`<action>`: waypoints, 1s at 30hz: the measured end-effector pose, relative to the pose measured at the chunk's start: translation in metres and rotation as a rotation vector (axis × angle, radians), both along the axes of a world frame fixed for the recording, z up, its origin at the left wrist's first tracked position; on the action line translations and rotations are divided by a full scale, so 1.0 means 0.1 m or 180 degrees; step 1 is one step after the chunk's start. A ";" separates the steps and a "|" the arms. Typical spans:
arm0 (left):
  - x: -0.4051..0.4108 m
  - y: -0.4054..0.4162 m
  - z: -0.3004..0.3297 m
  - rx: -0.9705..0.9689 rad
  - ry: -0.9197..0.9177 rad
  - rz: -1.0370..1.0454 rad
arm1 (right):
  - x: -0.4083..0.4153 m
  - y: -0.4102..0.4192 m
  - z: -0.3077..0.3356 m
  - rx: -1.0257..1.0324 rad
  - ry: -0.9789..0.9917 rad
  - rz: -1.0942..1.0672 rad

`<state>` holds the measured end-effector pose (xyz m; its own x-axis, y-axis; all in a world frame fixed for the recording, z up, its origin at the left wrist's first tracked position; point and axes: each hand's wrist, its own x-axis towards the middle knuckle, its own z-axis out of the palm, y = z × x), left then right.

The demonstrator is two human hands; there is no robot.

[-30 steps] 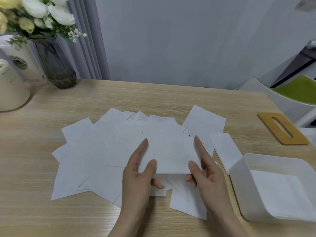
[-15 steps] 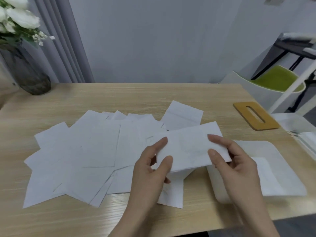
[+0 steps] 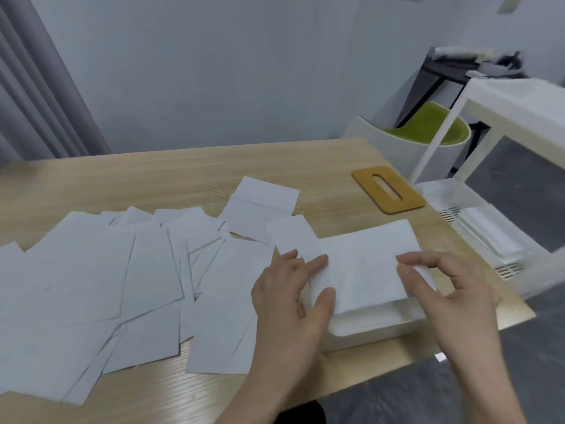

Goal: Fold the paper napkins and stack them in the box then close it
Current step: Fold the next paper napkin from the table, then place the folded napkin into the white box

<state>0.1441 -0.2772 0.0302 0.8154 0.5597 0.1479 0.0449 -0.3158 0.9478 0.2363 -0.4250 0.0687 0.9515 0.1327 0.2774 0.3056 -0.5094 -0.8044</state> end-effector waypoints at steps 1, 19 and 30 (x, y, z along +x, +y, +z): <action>0.02 -0.03 -0.03 0.0144 -0.0003 0.0014 | 0.03 -0.03 0.00 -0.0099 -0.0051 -0.0011; 0.12 -0.08 -0.11 0.2101 0.0600 -0.0055 | 0.21 -0.21 -0.27 -0.1200 -0.0096 -0.0231; 0.21 0.04 -0.04 0.2683 0.0981 -0.0393 | 0.24 -0.20 -0.40 -0.1793 -0.0404 -0.0123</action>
<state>0.1651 -0.2728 0.0259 0.9338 0.2706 0.2342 0.1780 -0.9190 0.3517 0.2599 -0.4449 0.0286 0.9225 0.2590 0.2862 0.3547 -0.8611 -0.3642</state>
